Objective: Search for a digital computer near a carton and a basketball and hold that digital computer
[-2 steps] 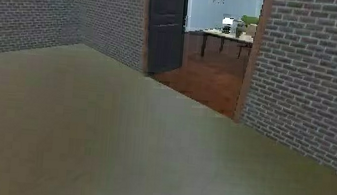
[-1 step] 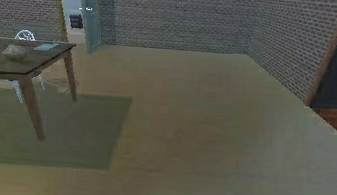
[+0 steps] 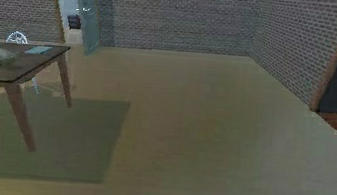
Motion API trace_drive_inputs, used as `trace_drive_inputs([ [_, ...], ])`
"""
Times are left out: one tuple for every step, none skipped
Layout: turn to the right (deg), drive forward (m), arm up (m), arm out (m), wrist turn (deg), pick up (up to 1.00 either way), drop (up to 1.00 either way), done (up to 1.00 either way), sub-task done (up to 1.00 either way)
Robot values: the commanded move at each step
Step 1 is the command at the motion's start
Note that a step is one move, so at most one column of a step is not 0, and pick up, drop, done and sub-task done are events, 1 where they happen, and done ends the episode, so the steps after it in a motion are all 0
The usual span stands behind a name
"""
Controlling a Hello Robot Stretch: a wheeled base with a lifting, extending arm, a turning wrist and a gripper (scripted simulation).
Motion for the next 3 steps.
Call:
trace_drive_inputs([
  [-45.0, 0.00, 0.00, 0.00, 0.0, 0.00, 0.00, 0.00, 0.00],
  [-33.0, 0.00, 0.00, 0.00, 0.0, 0.00, 0.00, 0.00, 0.00],
  [0.0, 1.00, 0.00, 0.00, 0.0, 0.00, 0.00, 0.00, 0.00],
])
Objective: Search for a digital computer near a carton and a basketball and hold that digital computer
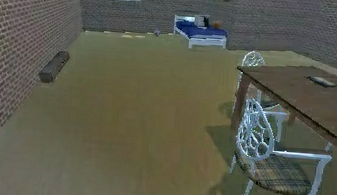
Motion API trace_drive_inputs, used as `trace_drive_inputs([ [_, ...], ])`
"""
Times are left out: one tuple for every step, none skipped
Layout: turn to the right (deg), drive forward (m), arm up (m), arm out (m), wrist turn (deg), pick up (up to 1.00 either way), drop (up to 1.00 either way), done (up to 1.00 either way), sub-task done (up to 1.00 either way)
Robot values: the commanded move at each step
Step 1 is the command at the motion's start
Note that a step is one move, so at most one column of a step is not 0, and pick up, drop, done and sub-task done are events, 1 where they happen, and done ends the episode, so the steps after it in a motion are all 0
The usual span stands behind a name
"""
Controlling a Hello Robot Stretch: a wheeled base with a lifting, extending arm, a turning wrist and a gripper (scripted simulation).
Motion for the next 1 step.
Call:
trace_drive_inputs([
  [0.0, 1.00, 0.00, 0.00, 0.0, 0.00, 0.00, 0.00, 0.00],
])
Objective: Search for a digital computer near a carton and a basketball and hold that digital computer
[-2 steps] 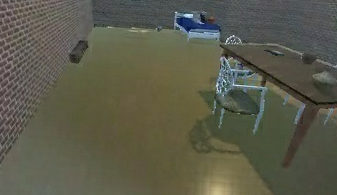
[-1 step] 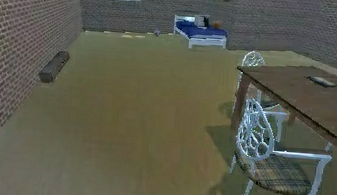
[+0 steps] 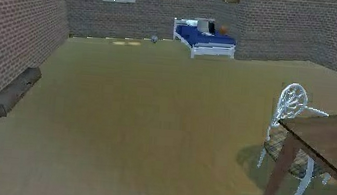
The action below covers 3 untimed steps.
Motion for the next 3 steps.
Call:
trace_drive_inputs([
  [-6.0, 0.00, 0.00, 0.00, 0.0, 0.00, 0.00, 0.00, 0.00],
  [0.0, 0.50, 0.00, 0.00, 0.0, 0.00, 0.00, 0.00, 0.00],
  [21.0, 0.00, 0.00, 0.00, 0.0, 0.00, 0.00, 0.00, 0.00],
])
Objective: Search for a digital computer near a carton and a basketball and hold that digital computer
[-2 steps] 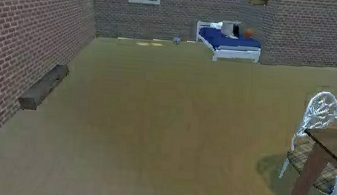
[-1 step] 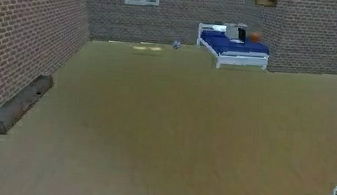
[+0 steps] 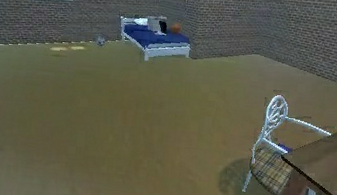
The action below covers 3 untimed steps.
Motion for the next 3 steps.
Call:
trace_drive_inputs([
  [0.0, 1.00, 0.00, 0.00, 0.0, 0.00, 0.00, 0.00, 0.00],
  [0.0, 1.00, 0.00, 0.00, 0.0, 0.00, 0.00, 0.00, 0.00],
  [3.0, 0.00, 0.00, 0.00, 0.0, 0.00, 0.00, 0.00, 0.00],
])
